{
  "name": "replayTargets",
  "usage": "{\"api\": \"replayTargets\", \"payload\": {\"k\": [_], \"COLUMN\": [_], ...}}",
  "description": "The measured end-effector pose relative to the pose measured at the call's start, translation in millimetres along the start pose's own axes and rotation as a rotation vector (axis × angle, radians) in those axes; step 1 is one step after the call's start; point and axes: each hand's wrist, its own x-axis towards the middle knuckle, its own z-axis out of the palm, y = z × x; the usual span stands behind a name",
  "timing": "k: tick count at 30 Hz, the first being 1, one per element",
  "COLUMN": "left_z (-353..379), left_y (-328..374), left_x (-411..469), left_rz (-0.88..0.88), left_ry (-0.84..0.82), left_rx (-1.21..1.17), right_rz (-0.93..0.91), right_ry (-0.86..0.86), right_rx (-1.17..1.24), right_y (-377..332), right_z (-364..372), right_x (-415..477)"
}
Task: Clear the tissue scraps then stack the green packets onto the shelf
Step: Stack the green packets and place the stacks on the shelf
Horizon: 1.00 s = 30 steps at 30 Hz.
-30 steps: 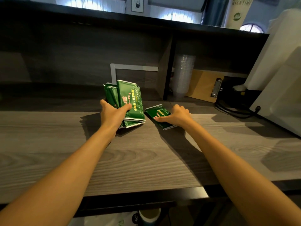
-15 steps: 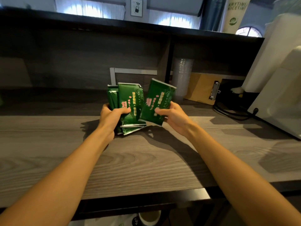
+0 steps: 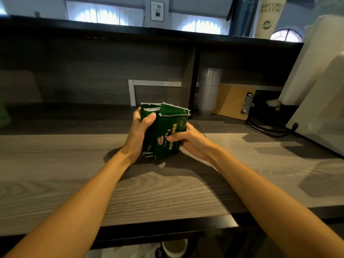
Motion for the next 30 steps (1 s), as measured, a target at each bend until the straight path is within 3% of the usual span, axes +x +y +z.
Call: {"api": "replayTargets", "payload": {"k": [2,15,21,26,30], "left_z": [1.3,10.1,12.0,8.9,1.9], "left_y": [0.6,4.9,0.0,-5.8,-5.5], "left_x": [-1.4,3.5,6.0,9.2,6.5], "left_rz": [0.066,0.068,0.071,0.003,-0.103], "left_ry": [0.002,0.052,0.051,0.044,-0.072], "left_rx": [0.033,0.187,0.152,0.165,0.194], "right_rz": [-0.002,-0.107,-0.112,-0.057,0.0], "right_ry": [0.021,0.052,0.077,0.091,0.082], "right_rx": [-0.01,0.041,0.017,0.049,-0.077], "right_y": [-0.1,-5.5,-5.5,-5.0,-4.8], "right_z": [3.8,13.1,14.2,16.6,8.7], "right_x": [0.4,3.6,1.6,0.3,-1.4]}}
